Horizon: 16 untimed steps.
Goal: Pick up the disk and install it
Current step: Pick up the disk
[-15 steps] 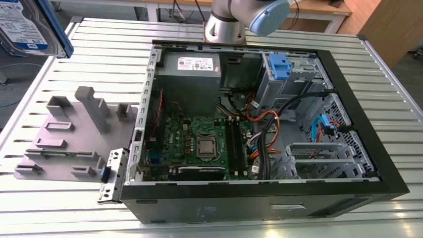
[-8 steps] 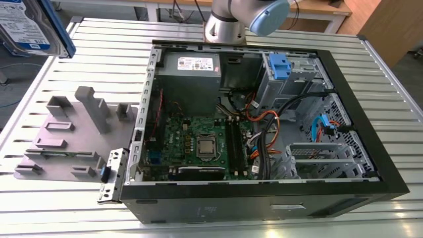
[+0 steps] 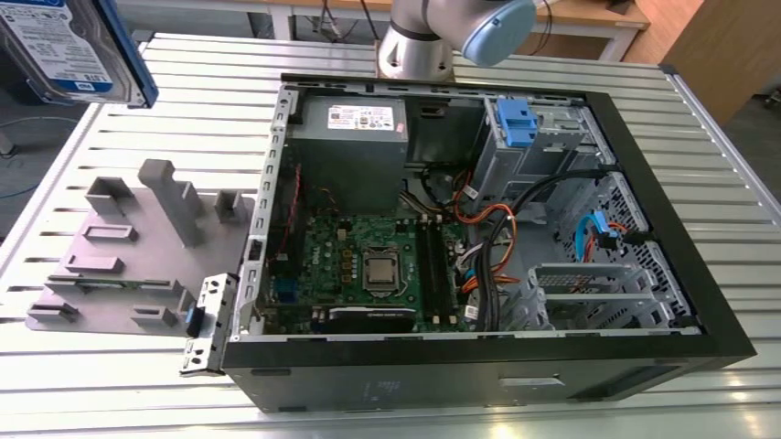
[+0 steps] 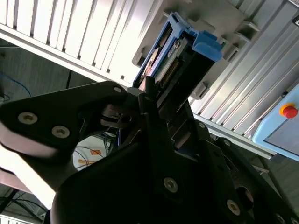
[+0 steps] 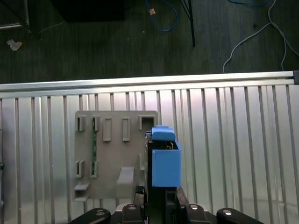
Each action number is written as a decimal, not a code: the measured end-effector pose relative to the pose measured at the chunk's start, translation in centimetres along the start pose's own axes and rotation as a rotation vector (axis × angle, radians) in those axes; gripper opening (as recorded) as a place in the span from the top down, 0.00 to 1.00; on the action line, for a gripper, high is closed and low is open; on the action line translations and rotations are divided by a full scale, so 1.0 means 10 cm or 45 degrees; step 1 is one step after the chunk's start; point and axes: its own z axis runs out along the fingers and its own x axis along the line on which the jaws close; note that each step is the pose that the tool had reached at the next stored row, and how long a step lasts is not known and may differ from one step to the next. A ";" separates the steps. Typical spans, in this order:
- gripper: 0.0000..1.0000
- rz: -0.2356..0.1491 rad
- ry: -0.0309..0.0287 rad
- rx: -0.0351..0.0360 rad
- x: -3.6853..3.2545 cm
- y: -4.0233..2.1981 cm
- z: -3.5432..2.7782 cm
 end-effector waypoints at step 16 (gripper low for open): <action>0.65 0.000 0.0001 -0.0001 -0.032 -0.418 -0.017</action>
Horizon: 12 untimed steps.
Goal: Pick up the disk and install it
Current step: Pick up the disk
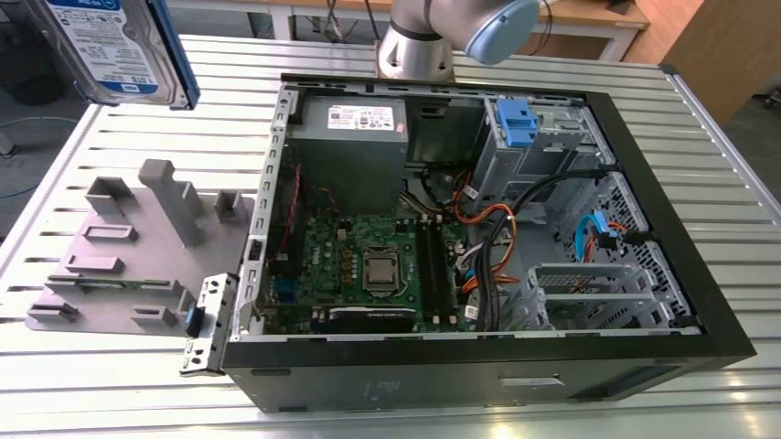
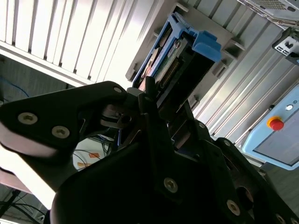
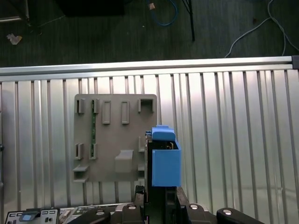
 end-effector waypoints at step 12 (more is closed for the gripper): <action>0.65 0.000 0.0000 0.0000 -0.014 -0.186 -0.008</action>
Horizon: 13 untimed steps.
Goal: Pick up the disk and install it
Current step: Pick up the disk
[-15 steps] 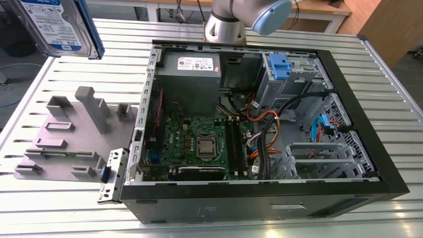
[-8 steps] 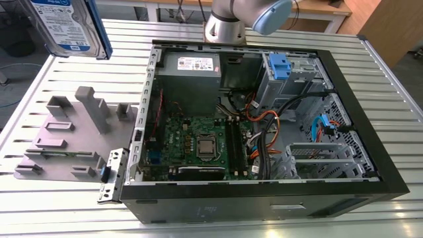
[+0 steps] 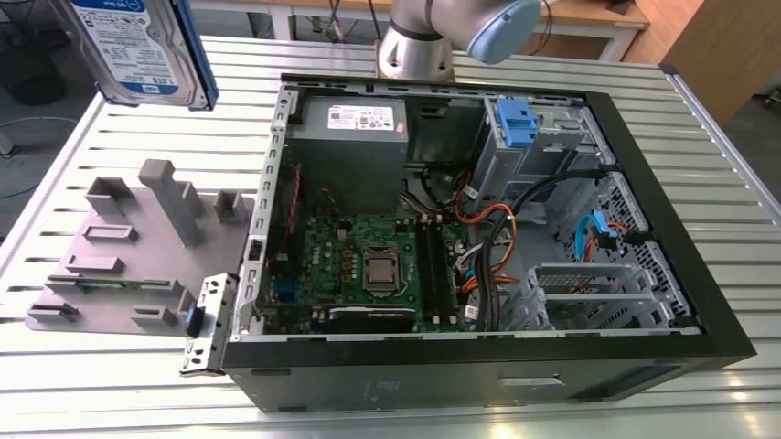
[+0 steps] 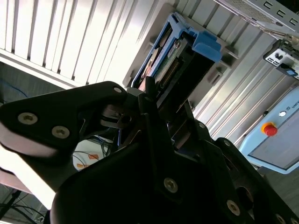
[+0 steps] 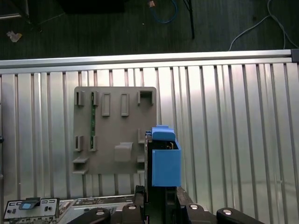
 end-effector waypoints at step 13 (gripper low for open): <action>0.65 0.000 0.0000 0.0000 -0.020 -0.263 -0.011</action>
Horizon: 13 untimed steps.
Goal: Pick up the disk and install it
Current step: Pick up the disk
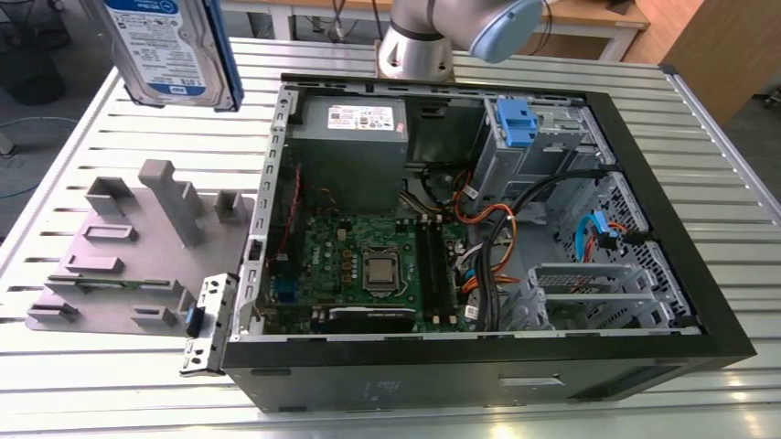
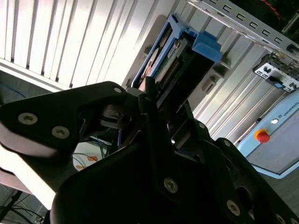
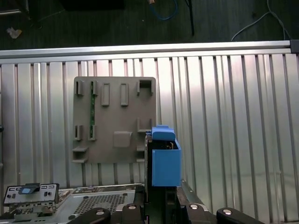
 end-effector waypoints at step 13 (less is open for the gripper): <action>0.65 0.000 0.0000 0.0000 -0.020 -0.264 -0.011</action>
